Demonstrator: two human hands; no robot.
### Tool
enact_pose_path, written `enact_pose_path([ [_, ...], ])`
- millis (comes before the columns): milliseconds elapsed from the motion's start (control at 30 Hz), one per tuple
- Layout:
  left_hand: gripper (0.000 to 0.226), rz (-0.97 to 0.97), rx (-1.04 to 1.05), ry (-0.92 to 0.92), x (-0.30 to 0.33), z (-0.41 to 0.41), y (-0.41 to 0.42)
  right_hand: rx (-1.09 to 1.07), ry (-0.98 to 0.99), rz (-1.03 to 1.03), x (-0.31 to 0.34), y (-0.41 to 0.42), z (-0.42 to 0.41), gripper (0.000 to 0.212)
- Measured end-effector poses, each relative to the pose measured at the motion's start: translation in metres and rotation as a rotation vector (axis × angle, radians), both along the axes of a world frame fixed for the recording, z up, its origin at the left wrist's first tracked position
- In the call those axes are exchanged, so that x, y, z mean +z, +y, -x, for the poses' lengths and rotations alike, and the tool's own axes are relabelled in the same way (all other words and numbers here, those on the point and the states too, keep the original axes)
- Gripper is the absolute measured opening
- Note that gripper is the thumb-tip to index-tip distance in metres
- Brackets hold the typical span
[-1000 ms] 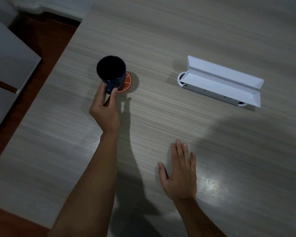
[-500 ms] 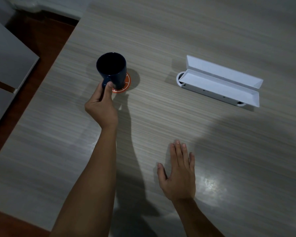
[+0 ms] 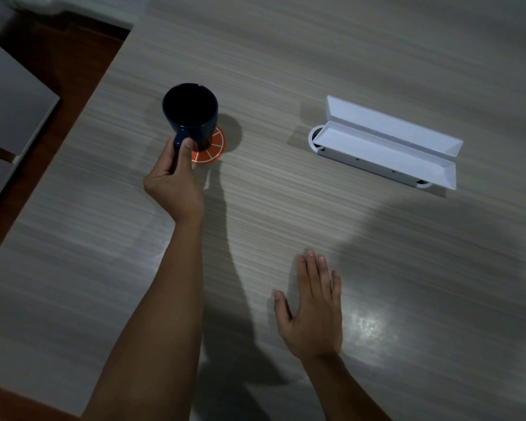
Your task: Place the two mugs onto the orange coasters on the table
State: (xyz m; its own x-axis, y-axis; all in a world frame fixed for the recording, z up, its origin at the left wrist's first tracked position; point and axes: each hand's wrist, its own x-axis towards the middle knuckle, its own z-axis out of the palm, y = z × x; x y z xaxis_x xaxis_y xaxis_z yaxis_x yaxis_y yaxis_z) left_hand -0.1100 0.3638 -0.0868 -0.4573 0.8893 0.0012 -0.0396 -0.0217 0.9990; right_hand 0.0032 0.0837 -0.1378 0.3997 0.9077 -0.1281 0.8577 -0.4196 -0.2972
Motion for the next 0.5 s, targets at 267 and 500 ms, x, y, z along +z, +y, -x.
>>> enact_pose_path([
  [267, 0.03, -0.007, -0.014, -0.013, -0.006, 0.01, -0.004, 0.006, -0.014, -0.01, 0.0, 0.0, 0.001, 0.078],
  [500, 0.042, 0.047, -0.176, 0.001, -0.01, 0.02, -0.009, 0.007, 0.008, -0.032, 0.003, 0.002, 0.001, 0.079],
])
